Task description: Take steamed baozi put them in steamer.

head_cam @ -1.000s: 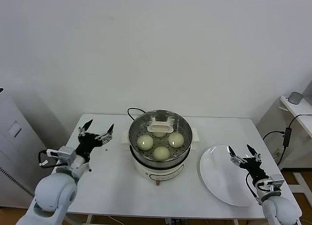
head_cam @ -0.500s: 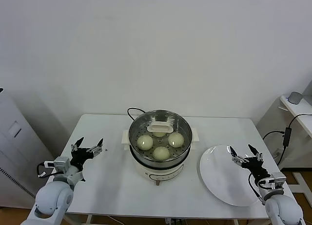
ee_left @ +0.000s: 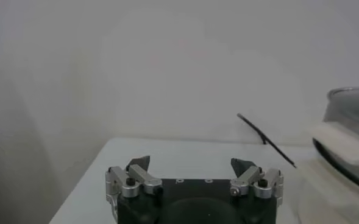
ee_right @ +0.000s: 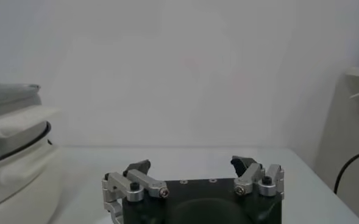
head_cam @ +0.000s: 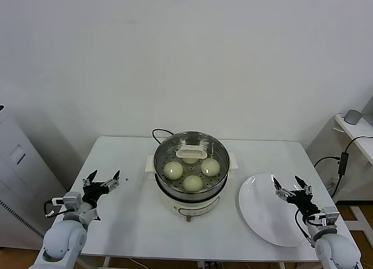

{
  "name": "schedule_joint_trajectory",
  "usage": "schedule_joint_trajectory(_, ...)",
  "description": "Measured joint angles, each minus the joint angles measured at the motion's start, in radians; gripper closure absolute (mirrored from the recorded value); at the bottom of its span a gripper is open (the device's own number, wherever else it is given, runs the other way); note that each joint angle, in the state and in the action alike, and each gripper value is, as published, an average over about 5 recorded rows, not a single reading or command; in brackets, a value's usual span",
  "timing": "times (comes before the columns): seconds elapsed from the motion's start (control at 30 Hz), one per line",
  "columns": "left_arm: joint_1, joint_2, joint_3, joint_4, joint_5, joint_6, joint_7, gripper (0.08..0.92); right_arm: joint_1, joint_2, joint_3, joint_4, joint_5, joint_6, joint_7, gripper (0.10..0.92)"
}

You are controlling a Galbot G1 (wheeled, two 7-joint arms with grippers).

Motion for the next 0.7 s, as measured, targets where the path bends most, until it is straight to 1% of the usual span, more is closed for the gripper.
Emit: schedule_joint_trajectory(0.7,0.004,-0.003,-0.005,0.012,-0.029,-0.004,0.002,0.177,-0.001,0.012,0.0,0.002,-0.008,-0.014,0.016,0.203)
